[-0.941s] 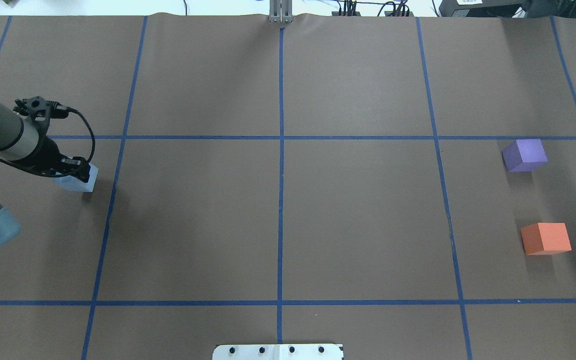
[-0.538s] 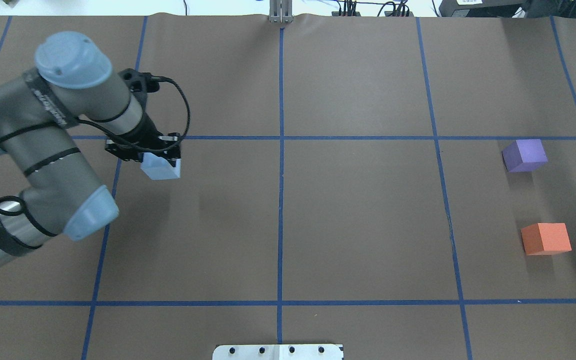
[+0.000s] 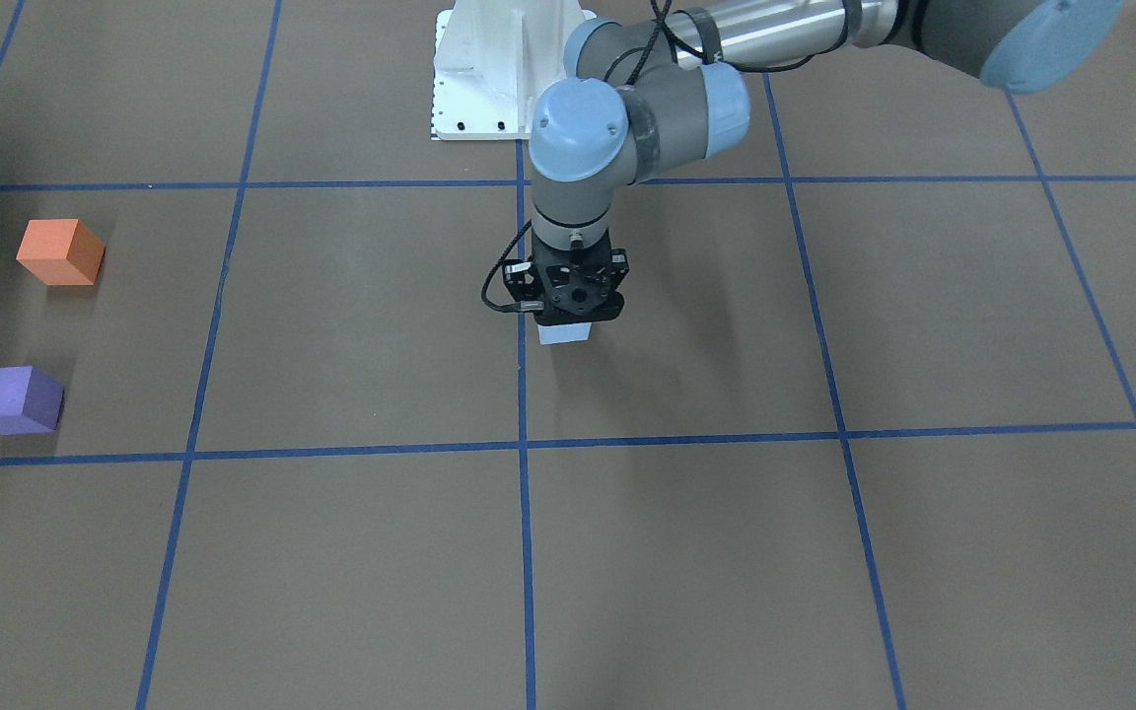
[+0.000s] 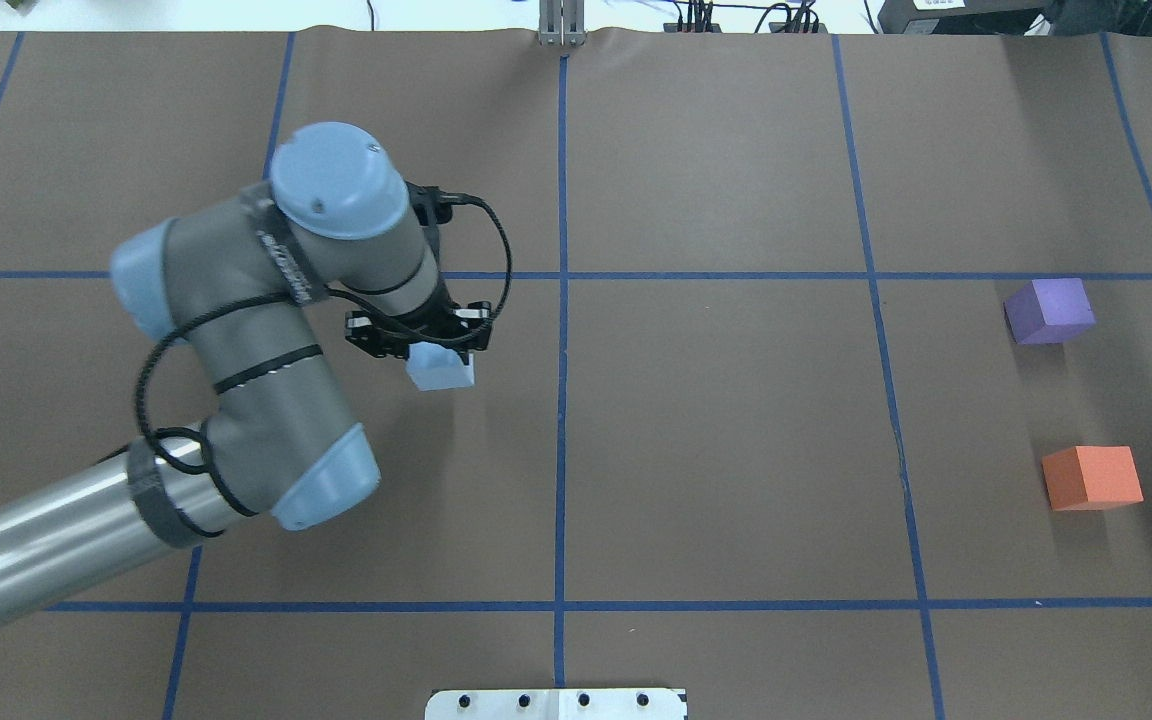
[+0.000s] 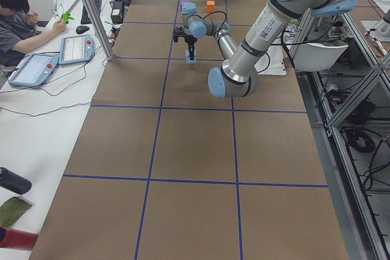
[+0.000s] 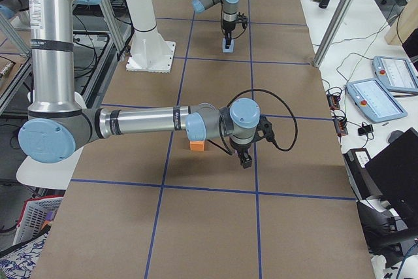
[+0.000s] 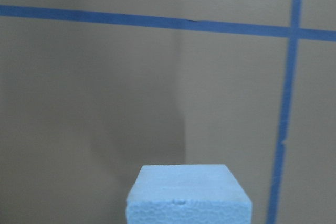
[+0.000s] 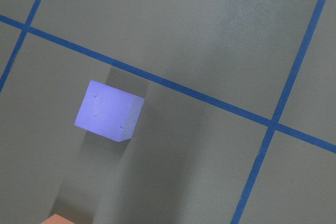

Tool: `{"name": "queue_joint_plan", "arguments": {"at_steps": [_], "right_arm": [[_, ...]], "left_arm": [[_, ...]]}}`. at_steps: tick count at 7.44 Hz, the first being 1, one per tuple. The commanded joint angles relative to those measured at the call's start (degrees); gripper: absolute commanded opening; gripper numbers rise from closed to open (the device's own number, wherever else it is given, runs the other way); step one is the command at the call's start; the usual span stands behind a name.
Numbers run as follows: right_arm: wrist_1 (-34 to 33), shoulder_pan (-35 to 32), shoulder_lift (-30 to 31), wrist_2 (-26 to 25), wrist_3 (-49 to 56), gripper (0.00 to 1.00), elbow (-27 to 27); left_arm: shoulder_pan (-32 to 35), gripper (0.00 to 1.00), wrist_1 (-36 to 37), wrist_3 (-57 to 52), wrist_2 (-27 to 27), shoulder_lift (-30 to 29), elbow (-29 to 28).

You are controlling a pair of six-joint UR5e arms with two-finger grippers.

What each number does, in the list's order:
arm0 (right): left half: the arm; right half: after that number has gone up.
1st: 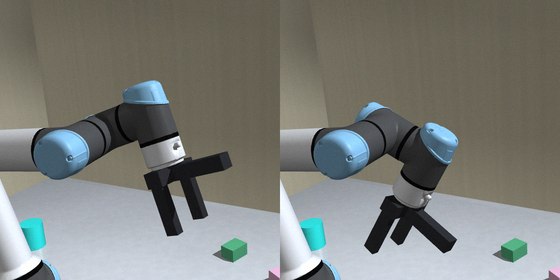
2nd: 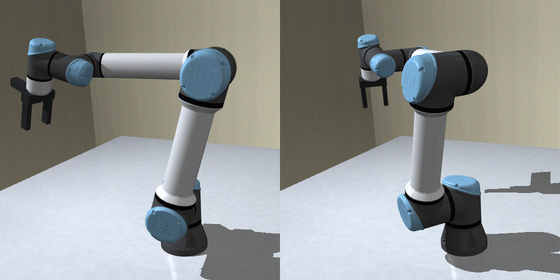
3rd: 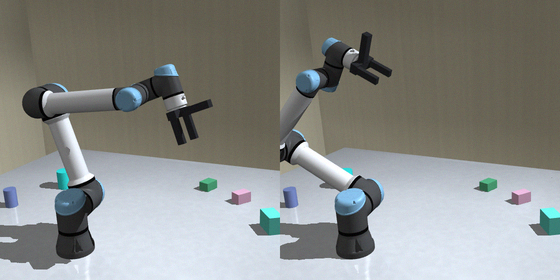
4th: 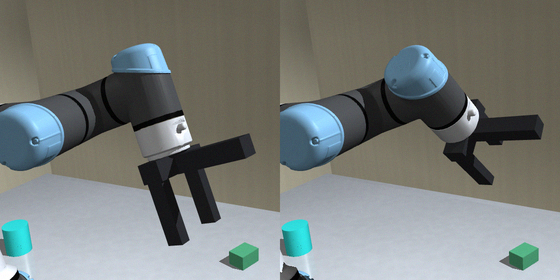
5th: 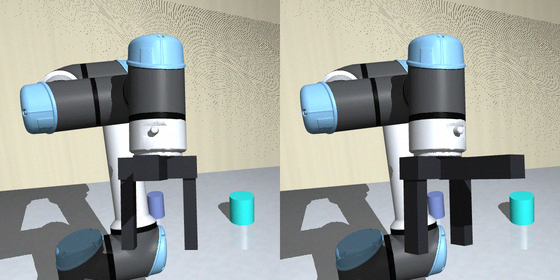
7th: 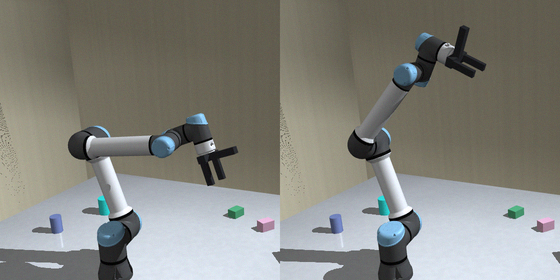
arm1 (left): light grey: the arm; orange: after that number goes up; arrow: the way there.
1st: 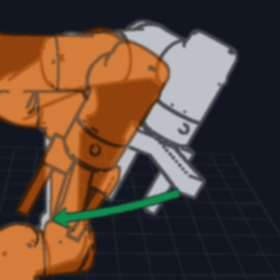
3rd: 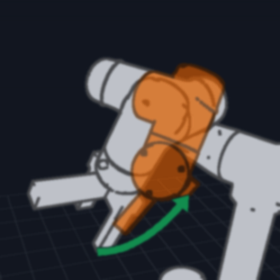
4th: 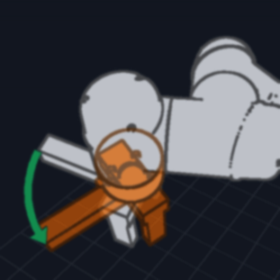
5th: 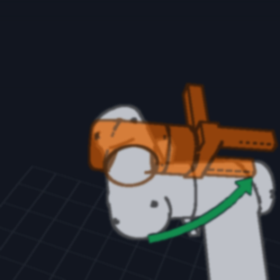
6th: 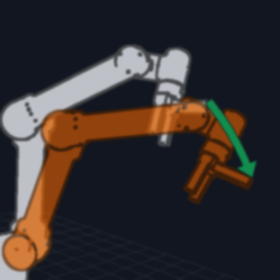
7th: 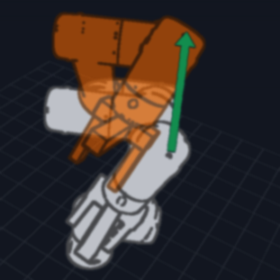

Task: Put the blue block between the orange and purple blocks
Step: 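Carry the light blue cube to the table center and release it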

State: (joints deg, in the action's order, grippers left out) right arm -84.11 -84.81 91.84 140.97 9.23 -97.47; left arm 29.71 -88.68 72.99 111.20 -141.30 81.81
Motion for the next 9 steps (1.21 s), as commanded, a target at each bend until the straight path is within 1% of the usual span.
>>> {"name": "queue_joint_plan", "arguments": {"at_steps": [1,2,3,4,5,6,7,8,9], "right_arm": [[0.0,0.0,0.3,0.8,0.0,1.00,-0.1],[0.1,0.0,0.3,0.8,0.0,1.00,-0.1],[0.1,0.0,0.2,0.8,0.0,1.00,-0.2],[-0.1,0.0,0.1,0.9,-0.2,1.00,-1.5],[-0.4,0.4,-0.3,0.9,-3.8,1.00,-3.9],[-0.4,2.9,-0.5,0.2,-10.0,1.00,-7.1],[-0.4,6.0,-0.9,-0.5,-15.9,1.00,-10.4],[-0.4,9.7,-3.4,-2.3,-24.1,1.00,-12.7],[-0.5,13.7,-5.9,-3.6,-33.2,1.00,-14.6]], "left_arm": [[-3.9,0.65,-2.1,0.8,-4.7,-2.2,-3.8],[-4.6,0.85,-2.2,0.4,-6.5,-2.2,-4.0],[-4.4,0.99,-2.1,0.1,-6.7,-2.2,-3.9],[-3.5,0.99,-1.9,-0.6,-6.4,-2.4,-3.2],[-0.9,0.99,-1.2,-1.3,-5.3,-2.2,-0.3],[3.1,0.99,0.8,-5.0,-0.2,-1.9,1.9],[7.4,0.99,6.1,-10.6,4.3,0.4,6.0],[11.4,0.99,11.5,-18.9,6.2,5.5,13.3],[15.8,1.00,15.5,-27.4,7.0,11.2,18.9]]}}
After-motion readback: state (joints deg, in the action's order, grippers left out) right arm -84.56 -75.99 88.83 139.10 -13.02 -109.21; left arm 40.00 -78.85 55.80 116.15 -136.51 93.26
